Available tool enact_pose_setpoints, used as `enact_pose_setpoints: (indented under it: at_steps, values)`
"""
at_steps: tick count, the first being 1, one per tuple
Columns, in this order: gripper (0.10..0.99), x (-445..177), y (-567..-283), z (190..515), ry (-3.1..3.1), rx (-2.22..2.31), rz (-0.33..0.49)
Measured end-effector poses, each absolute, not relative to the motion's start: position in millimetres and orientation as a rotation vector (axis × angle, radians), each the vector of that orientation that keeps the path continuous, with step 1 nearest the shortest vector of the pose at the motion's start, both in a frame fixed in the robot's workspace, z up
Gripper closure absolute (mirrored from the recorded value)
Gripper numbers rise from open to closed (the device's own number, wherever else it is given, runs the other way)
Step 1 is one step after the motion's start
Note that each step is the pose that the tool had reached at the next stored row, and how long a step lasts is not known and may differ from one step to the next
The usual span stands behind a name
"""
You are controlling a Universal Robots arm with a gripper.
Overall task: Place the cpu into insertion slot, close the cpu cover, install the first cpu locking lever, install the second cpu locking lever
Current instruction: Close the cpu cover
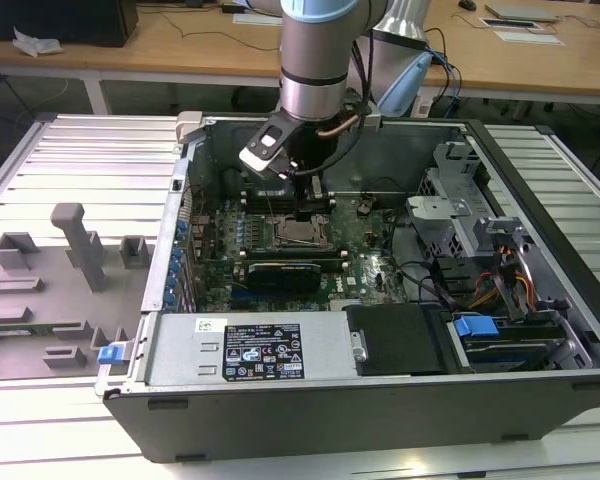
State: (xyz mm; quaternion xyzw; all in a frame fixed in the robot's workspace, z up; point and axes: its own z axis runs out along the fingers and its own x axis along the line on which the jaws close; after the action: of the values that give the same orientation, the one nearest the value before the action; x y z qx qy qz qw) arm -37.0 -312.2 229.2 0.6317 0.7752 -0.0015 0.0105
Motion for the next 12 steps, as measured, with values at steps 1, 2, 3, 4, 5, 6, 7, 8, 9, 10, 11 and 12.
enact_pose_setpoints:
  at_steps: [1, 2, 3, 4, 5, 6, 7, 8, 9, 10, 11, 12]
  values:
    - [0.980, -37.0, -312.2, 229.3, 2.446, 1.938, -0.004]
    - [0.980, -37.0, -312.2, 229.2, 2.482, 1.892, -0.004]
    - [0.980, -37.0, -312.2, 229.2, 2.504, 1.862, -0.003]
    - [0.980, -37.0, -312.2, 229.2, 2.517, 1.844, -0.003]
    - [0.980, -37.0, -312.2, 229.2, 2.555, 1.791, -0.002]
    - [0.980, -37.0, -312.2, 229.2, 2.591, 1.738, -0.002]
    - [0.980, -37.0, -312.2, 229.2, 2.615, 1.702, -0.001]
    - [0.980, -37.0, -312.2, 229.2, 2.640, 1.664, -0.001]
    - [0.980, -37.0, -312.2, 229.2, 2.654, 1.641, 0.000]
    - [0.980, -37.0, -312.2, 229.2, 2.669, 1.616, 0.000]
    - [0.980, -37.0, -312.2, 229.2, 2.704, 1.558, 0.001]
    - [0.980, -37.0, -312.2, 229.2, 2.737, 1.499, 0.001]
